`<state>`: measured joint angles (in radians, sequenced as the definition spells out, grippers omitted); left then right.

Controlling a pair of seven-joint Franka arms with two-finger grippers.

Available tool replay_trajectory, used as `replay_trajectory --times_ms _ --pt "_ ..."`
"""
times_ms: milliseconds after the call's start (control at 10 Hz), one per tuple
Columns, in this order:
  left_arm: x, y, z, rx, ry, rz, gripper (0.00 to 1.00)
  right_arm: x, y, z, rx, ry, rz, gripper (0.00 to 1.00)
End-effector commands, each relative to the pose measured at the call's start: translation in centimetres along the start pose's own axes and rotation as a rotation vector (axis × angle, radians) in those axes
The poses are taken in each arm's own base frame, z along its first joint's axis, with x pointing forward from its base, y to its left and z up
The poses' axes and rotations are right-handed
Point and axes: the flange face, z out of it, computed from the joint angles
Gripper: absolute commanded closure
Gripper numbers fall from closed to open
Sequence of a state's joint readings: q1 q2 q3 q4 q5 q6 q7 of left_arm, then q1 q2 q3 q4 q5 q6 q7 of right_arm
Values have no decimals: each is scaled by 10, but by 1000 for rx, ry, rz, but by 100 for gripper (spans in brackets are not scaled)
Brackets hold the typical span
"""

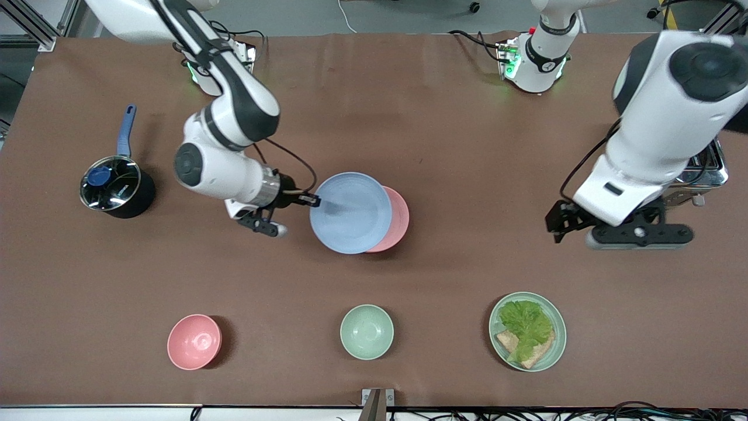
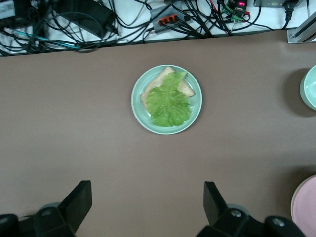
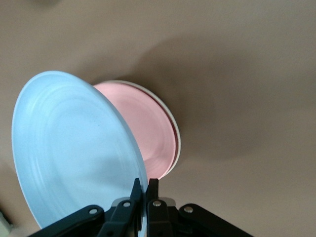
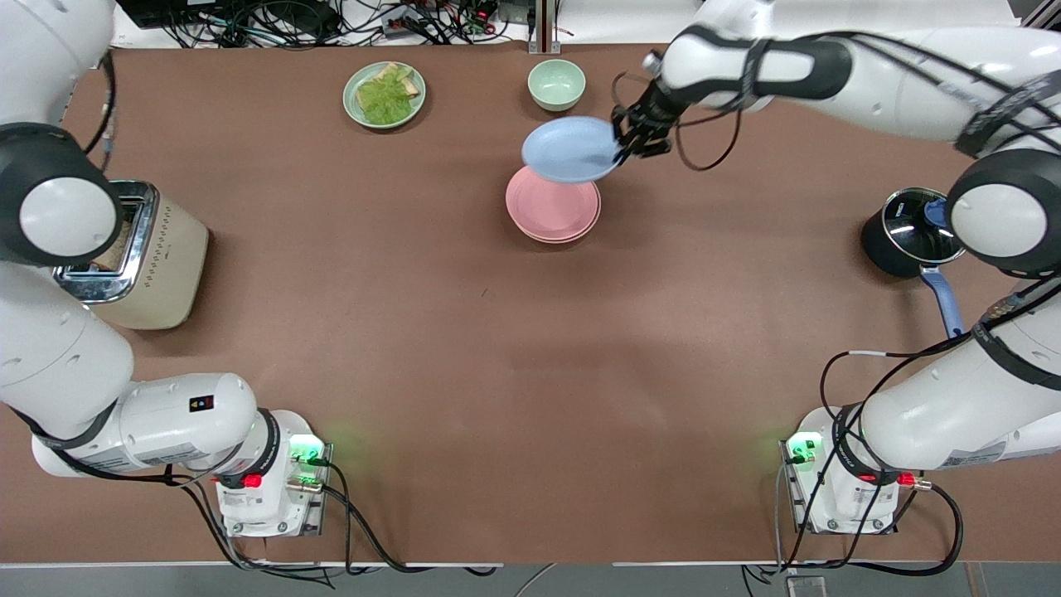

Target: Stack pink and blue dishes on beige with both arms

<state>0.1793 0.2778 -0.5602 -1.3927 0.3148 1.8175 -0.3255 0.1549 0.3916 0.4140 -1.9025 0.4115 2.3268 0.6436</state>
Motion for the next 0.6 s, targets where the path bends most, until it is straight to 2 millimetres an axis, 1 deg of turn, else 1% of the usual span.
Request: replay_trajectory --times_ms 0,100,200,300,400,500 --pt "-16 -23 -6 0 -74 9 0 -7 -6 45 17 30 16 99" --pt "-22 -39 -28 -14 -60 24 0 -8 -1 67 23 46 20 99" --pt "-27 -56 -38 -40 -65 42 0 -11 9 80 25 69 24 99" --pt "-36 -73 -44 -53 -115 73 0 -21 10 90 19 70 13 99" --pt "-49 -78 -55 -66 -157 60 0 -25 15 98 11 69 13 98" --pt "-61 -76 -61 -59 -185 56 0 -28 17 107 16 82 7 98"
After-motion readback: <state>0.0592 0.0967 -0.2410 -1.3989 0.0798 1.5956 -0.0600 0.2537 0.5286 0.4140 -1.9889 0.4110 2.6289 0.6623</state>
